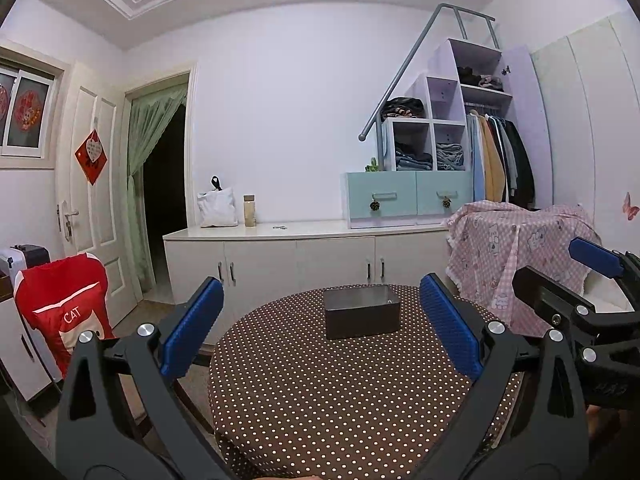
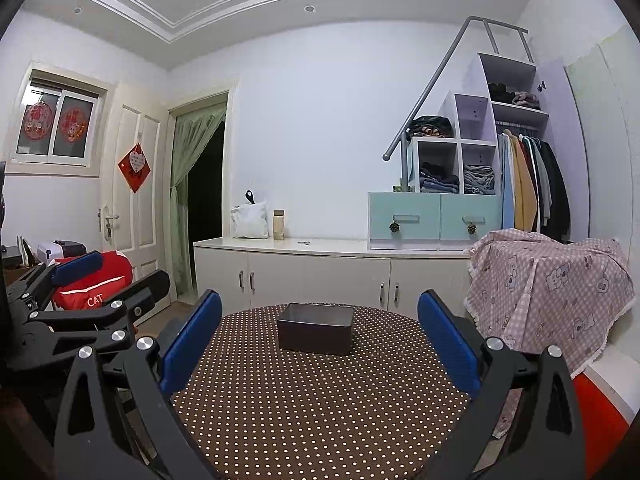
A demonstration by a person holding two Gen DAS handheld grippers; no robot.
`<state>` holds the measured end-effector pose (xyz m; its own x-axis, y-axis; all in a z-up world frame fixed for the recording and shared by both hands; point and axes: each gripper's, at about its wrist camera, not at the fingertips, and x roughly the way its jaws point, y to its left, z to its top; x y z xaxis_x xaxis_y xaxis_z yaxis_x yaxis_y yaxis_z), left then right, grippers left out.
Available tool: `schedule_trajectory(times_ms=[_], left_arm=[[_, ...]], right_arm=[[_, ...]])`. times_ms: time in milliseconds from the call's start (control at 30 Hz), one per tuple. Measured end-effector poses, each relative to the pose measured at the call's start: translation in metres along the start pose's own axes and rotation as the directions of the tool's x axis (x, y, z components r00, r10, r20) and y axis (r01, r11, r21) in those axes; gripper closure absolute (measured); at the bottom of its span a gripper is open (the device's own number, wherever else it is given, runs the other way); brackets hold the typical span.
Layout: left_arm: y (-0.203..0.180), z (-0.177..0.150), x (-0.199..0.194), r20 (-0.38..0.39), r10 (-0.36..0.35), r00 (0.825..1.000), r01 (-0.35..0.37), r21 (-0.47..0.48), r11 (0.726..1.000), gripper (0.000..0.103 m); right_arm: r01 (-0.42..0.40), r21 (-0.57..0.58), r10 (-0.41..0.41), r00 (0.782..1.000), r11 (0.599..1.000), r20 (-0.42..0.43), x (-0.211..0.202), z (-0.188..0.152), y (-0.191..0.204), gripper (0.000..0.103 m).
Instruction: Organize jewelry
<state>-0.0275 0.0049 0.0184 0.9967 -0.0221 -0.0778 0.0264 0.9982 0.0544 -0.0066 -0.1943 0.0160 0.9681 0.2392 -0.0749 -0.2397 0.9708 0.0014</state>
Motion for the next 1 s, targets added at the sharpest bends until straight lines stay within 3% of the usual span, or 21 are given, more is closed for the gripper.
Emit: schedule_trajectory(times_ms=[1000], left_arm=[[-0.001,-0.0034,0.0039,0.011,0.015,1.0,-0.015,0.011,1.0,0.006]], right_arm=[[-0.016,0.021,0.016,1.0,1.0,-0.014,0.0045,-0.006,0.0006,0.008]])
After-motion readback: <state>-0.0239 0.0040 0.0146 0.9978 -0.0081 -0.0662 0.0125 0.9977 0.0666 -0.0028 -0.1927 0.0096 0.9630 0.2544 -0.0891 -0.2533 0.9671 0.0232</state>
